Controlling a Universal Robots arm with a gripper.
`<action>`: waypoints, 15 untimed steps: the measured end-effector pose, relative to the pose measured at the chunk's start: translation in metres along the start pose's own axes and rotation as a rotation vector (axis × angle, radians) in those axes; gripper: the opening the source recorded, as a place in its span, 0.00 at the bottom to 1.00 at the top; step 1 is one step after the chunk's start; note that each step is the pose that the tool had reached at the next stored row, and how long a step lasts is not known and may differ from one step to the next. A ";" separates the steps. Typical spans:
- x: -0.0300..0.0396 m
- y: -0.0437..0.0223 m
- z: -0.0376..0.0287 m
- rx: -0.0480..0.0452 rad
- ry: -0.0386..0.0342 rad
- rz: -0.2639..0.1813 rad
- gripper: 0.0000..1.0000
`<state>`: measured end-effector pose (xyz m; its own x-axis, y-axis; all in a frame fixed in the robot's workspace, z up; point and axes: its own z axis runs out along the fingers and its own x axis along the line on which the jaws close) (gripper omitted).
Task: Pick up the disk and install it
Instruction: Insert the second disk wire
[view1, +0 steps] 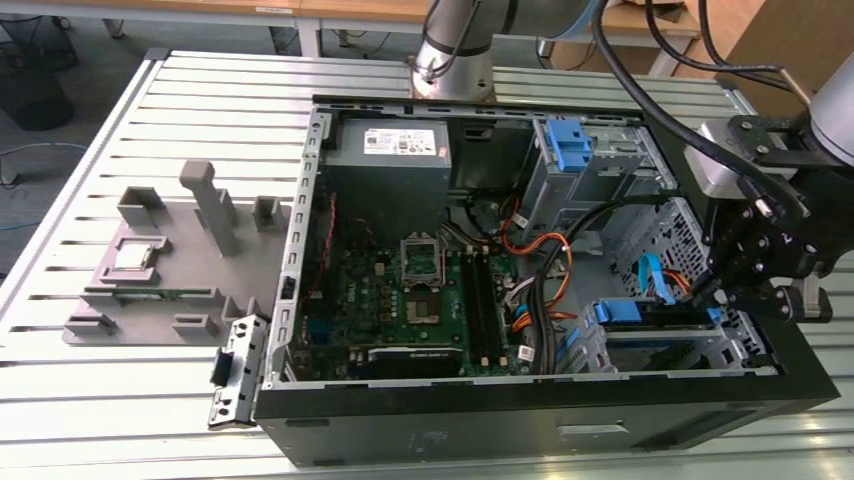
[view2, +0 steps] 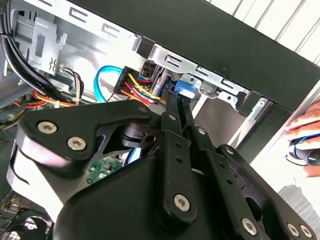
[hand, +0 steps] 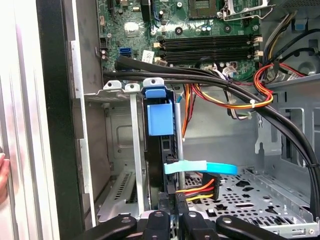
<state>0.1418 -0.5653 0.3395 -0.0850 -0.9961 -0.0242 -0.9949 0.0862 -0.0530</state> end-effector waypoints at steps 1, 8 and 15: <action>0.0000 0.0000 0.0001 0.0000 0.0001 0.000 0.16; 0.0000 0.0001 0.0004 0.0000 -0.0002 0.000 0.16; 0.0000 0.0001 0.0005 0.0000 -0.0003 0.000 0.24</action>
<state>0.1418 -0.5653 0.3390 -0.0850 -0.9961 -0.0245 -0.9949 0.0862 -0.0530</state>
